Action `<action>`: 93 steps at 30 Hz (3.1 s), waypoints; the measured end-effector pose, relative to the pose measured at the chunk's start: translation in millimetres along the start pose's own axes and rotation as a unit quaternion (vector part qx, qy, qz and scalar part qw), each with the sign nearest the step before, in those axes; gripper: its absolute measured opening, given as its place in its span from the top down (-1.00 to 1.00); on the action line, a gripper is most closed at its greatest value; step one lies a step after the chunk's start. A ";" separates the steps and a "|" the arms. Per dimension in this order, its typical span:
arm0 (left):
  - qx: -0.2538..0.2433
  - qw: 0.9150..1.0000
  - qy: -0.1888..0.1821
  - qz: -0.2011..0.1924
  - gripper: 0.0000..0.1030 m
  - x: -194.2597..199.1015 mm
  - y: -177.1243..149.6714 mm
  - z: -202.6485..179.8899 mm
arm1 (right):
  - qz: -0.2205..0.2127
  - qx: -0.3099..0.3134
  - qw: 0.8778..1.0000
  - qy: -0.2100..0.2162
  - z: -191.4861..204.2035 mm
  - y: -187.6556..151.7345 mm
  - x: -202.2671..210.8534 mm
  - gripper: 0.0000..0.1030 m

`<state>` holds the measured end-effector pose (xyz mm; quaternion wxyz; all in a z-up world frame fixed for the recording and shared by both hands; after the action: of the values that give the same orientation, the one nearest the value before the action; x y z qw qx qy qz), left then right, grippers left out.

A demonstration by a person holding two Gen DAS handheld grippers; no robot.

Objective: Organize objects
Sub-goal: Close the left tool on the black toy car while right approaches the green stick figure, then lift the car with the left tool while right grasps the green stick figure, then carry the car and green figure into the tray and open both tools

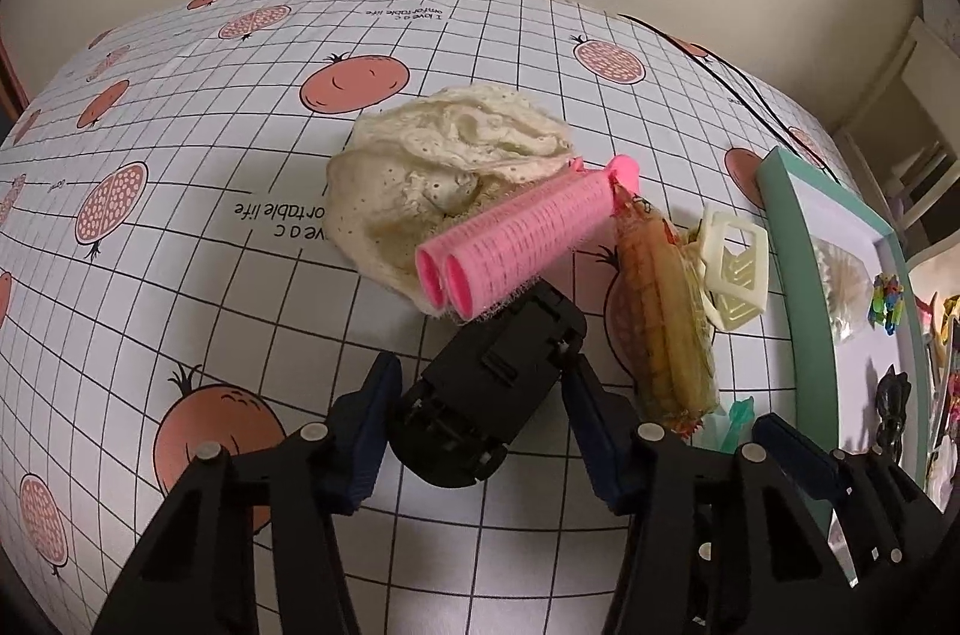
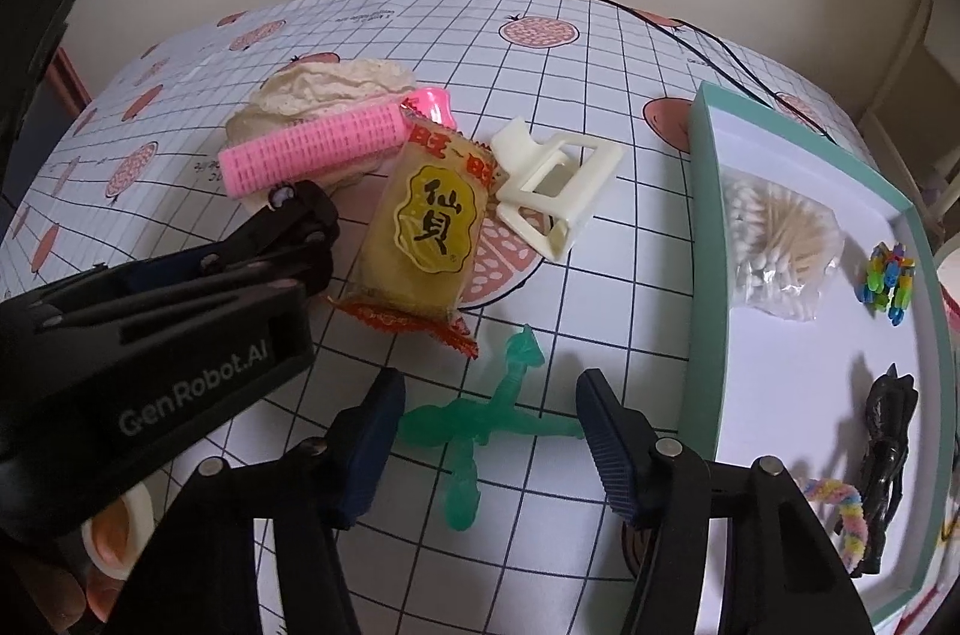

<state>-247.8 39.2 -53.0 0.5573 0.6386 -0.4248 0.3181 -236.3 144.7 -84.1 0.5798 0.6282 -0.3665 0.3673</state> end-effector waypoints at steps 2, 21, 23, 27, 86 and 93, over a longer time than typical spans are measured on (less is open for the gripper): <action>-0.003 1.000 0.003 0.002 0.00 0.5 -0.8 -0.2 | 0.002 -0.001 1.000 0.001 -0.5 -0.6 0.6 -0.21; -0.022 1.000 -0.001 -0.002 0.30 16.3 -3.1 -11.2 | -0.007 0.003 1.000 0.001 -1.2 -2.1 17.0 -0.20; -0.024 1.000 -0.001 -0.001 0.31 18.5 -3.3 -12.1 | -0.008 0.003 1.000 0.002 -0.7 -1.6 18.0 -0.20; -0.024 1.000 0.002 -0.003 0.31 23.9 -2.4 -13.2 | -0.013 0.001 1.000 0.002 -1.5 -0.4 20.9 -0.20; -0.144 0.981 -0.049 -0.125 0.31 73.9 -15.1 -164.4 | -0.058 -0.175 0.980 -0.079 -196.0 -31.0 72.6 -0.20; -0.173 0.978 -0.057 -0.104 0.31 61.5 -29.9 -189.4 | -0.039 -0.191 0.976 -0.095 -219.4 -44.6 68.3 -0.21</action>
<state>-181.4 214.2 21.3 0.6645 0.5900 -0.4357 0.1433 -173.3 363.8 -31.3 0.6654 0.5519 -0.4586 0.2058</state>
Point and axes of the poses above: each gripper's, at about its wrist camera, not at the fingertips, and x roughly against the way its jaws point, z to its left, y to its top, the point moved 8 cm from there along -x, roughly the way its jaws point, and after that the axes turned 3 degrees about -y, right-handed, at the moved point
